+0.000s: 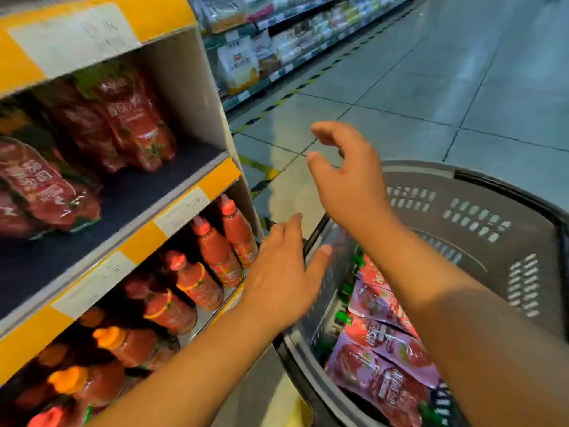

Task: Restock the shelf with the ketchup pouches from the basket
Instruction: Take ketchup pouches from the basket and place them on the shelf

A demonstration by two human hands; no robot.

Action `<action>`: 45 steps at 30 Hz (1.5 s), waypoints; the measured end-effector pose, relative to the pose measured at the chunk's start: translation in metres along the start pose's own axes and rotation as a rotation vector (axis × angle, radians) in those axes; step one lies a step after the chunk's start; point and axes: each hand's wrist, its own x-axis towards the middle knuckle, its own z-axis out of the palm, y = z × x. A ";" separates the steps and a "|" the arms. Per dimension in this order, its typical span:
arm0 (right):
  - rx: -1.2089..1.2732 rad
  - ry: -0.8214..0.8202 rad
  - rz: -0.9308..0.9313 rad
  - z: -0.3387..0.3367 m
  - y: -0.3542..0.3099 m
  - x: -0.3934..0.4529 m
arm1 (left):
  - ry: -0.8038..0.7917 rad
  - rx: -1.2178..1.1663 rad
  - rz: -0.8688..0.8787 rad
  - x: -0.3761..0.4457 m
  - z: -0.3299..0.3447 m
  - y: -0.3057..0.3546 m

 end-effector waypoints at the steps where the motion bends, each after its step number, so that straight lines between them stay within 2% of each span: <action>1: -0.005 0.042 0.035 -0.012 0.011 0.000 | -0.033 0.048 -0.001 0.003 0.010 0.004; 3: -0.027 0.094 0.121 -0.032 0.033 -0.004 | -0.091 0.140 -0.017 0.006 0.025 0.009; 6: -0.124 0.082 0.254 -0.058 0.069 -0.026 | -0.122 0.224 -0.080 0.006 0.033 0.008; 12: -0.372 -0.095 0.576 -0.094 0.122 -0.097 | -0.084 0.331 -0.060 0.000 0.034 0.002; 16: -0.480 -0.159 0.690 -0.112 0.132 -0.143 | -0.089 0.338 -0.039 -0.007 0.032 0.001; 18: -0.536 -0.267 0.812 -0.118 0.137 -0.162 | -0.096 0.332 -0.070 -0.010 0.031 0.001; 20: -0.611 -0.476 0.927 -0.115 0.142 -0.175 | -0.111 0.360 -0.116 -0.014 0.028 0.003; 23: -0.732 -0.830 0.895 -0.099 0.132 -0.190 | -0.110 0.375 -0.119 -0.029 0.022 0.004; 26: -0.804 -0.971 0.864 -0.080 0.130 -0.206 | -0.110 0.400 -0.106 -0.035 0.022 -0.001; 32: -0.939 -1.014 0.815 -0.067 0.128 -0.233 | -0.087 0.397 -0.038 -0.046 0.020 -0.012; 38: -0.910 -0.991 0.810 -0.060 0.119 -0.262 | -0.069 0.328 -0.051 -0.080 0.010 -0.023; 41: -0.894 -0.935 0.893 -0.054 0.109 -0.284 | -0.064 0.248 -0.062 -0.104 0.001 -0.028; 45: -0.809 -0.933 1.028 -0.045 0.110 -0.309 | -0.070 0.264 -0.076 -0.129 -0.006 -0.032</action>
